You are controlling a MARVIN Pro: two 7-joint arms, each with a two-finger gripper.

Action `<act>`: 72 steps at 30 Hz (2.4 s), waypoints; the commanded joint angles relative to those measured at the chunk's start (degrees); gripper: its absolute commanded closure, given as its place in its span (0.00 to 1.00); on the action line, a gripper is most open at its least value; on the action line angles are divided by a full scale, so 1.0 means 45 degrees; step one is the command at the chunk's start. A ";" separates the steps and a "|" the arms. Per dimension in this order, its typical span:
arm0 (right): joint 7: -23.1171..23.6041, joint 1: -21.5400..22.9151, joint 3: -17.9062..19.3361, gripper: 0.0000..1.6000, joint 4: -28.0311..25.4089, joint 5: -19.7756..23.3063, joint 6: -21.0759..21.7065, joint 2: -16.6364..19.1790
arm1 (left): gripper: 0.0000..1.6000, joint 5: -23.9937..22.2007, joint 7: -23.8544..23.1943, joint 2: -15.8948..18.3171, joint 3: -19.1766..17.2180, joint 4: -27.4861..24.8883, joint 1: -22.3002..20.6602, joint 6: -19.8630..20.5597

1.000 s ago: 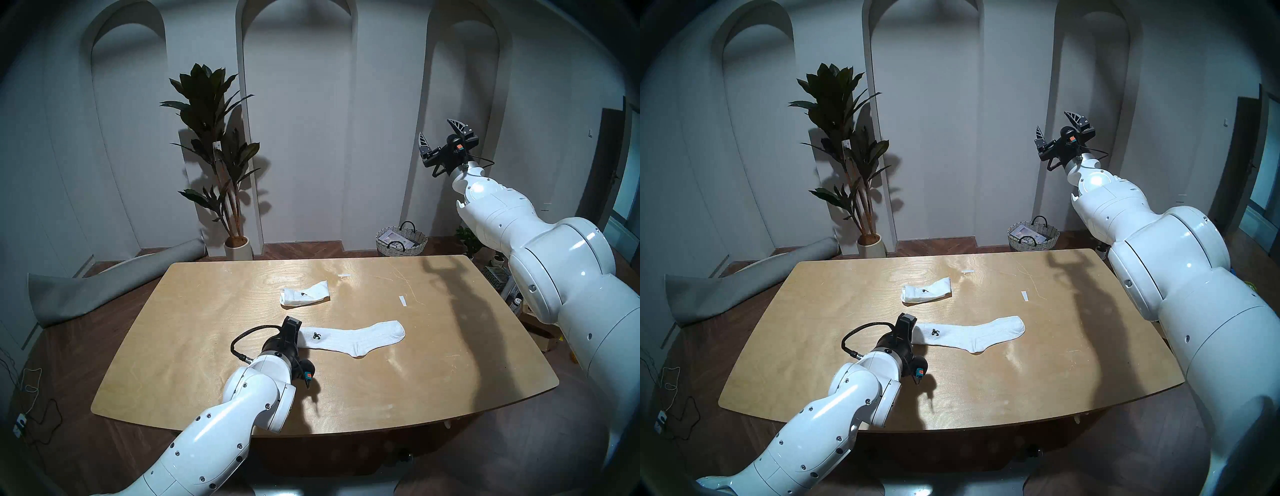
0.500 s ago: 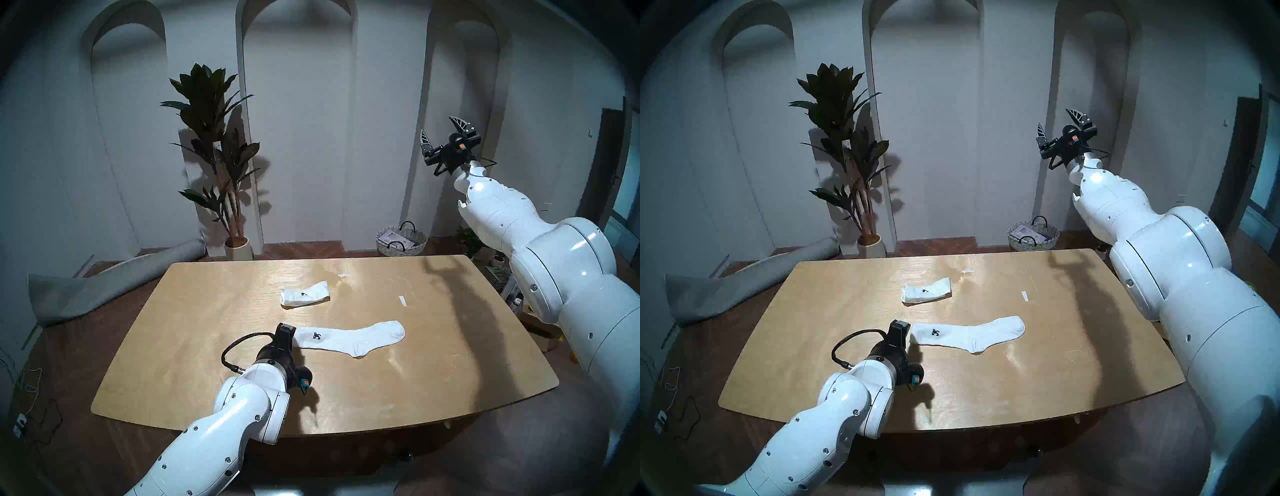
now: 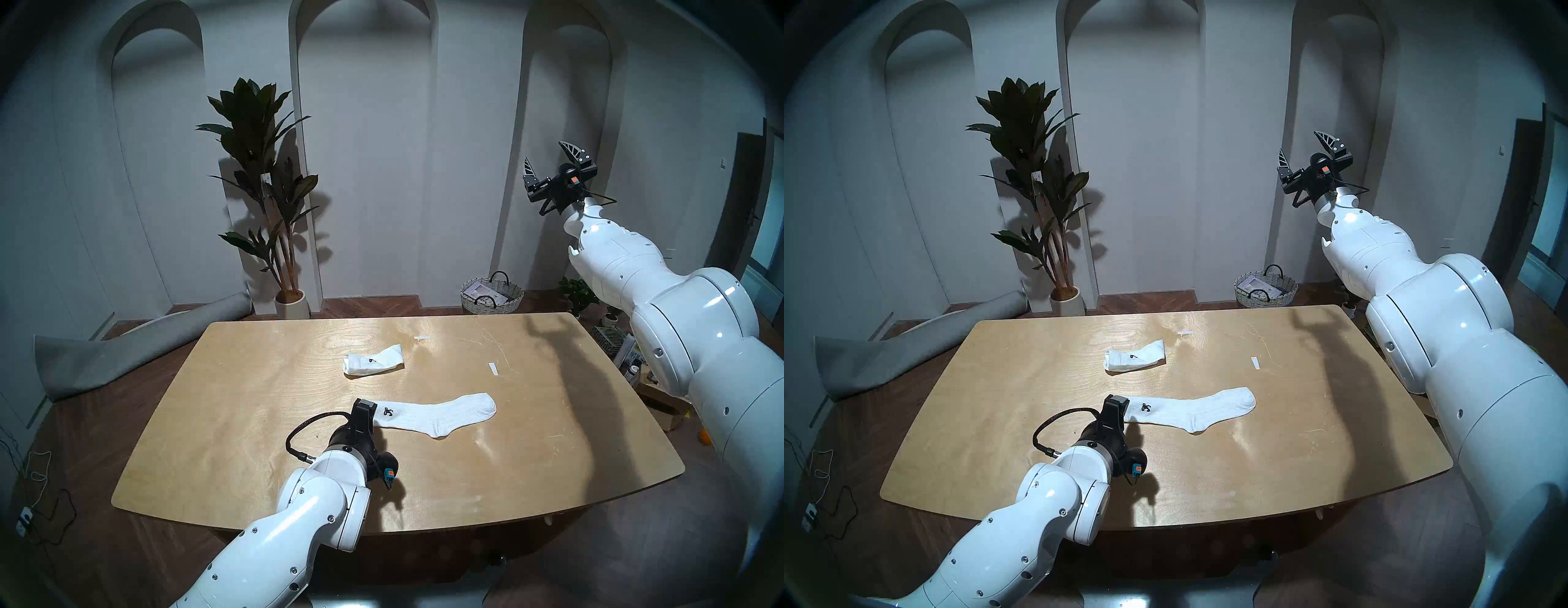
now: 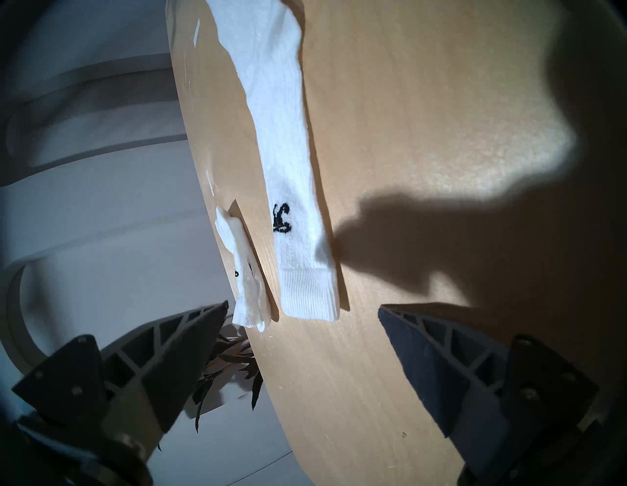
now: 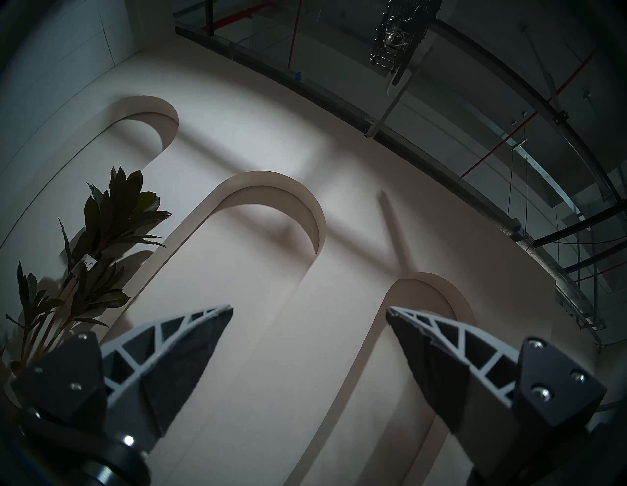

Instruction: Fold socks in half once and place them neatly on the table

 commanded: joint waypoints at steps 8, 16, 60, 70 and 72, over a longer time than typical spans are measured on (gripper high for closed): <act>-0.0035 0.0358 0.0045 0.00 0.0003 -0.0009 -0.0126 0.0165 | 0.00 0.0215 -0.0144 -0.0607 0.0267 0.0590 -0.1043 -0.0066; -0.0054 0.0386 0.0070 0.00 0.0029 -0.0021 -0.0106 0.0175 | 0.00 0.0351 -0.0217 -0.0862 0.0290 0.1401 -0.1454 0.0010; -0.0419 0.0400 0.0082 0.00 0.0055 -0.0246 -0.0019 0.0119 | 0.73 0.0767 -0.0186 -0.0535 -0.0217 0.3943 -0.1889 -0.0741; -0.0516 0.0378 0.0071 0.00 0.0060 -0.0399 -0.0052 0.0125 | 1.00 0.0908 0.0092 -0.0365 -0.0355 0.3716 -0.1613 -0.0576; -0.0529 0.0380 0.0069 0.00 0.0053 -0.0430 -0.0052 0.0108 | 1.00 0.1154 0.0209 -0.0260 -0.0340 0.3522 -0.1476 -0.0368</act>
